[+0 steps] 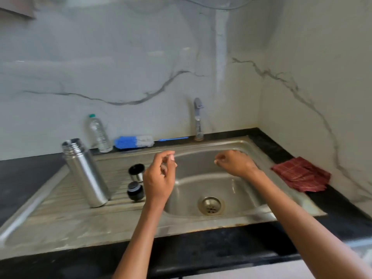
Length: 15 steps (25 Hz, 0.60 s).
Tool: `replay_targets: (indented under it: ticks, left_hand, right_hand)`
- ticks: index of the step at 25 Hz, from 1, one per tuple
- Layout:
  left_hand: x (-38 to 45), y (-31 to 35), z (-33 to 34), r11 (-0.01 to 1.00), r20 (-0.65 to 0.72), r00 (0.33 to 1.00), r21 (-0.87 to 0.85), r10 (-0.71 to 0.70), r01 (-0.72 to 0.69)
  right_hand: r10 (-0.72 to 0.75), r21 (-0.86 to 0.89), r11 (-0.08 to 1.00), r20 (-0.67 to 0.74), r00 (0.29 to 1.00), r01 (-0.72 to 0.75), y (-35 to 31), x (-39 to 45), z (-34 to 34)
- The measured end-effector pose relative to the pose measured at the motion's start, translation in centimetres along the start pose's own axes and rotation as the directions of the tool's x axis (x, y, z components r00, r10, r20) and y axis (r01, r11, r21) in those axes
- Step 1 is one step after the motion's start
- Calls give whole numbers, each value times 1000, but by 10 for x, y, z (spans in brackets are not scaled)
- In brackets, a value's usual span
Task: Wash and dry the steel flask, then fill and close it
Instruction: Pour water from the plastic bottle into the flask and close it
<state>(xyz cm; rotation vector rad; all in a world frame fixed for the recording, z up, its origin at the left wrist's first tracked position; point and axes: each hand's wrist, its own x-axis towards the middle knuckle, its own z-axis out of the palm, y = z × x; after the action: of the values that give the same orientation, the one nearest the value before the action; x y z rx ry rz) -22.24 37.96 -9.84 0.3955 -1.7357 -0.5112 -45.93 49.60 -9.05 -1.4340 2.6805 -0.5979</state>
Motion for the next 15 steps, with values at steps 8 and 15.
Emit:
replay_targets:
  ticks: [8,15]
  left_hand:
    - [17,-30,-164,994,-428,900,15,-88,105]
    - [40,-132,-216,864,-503,731,-68,-462,499]
  right_hand:
    - [-390,589,752,34,920,297,-184,43,69]
    - [-381,602,754,75,921,263,-285,108,95]
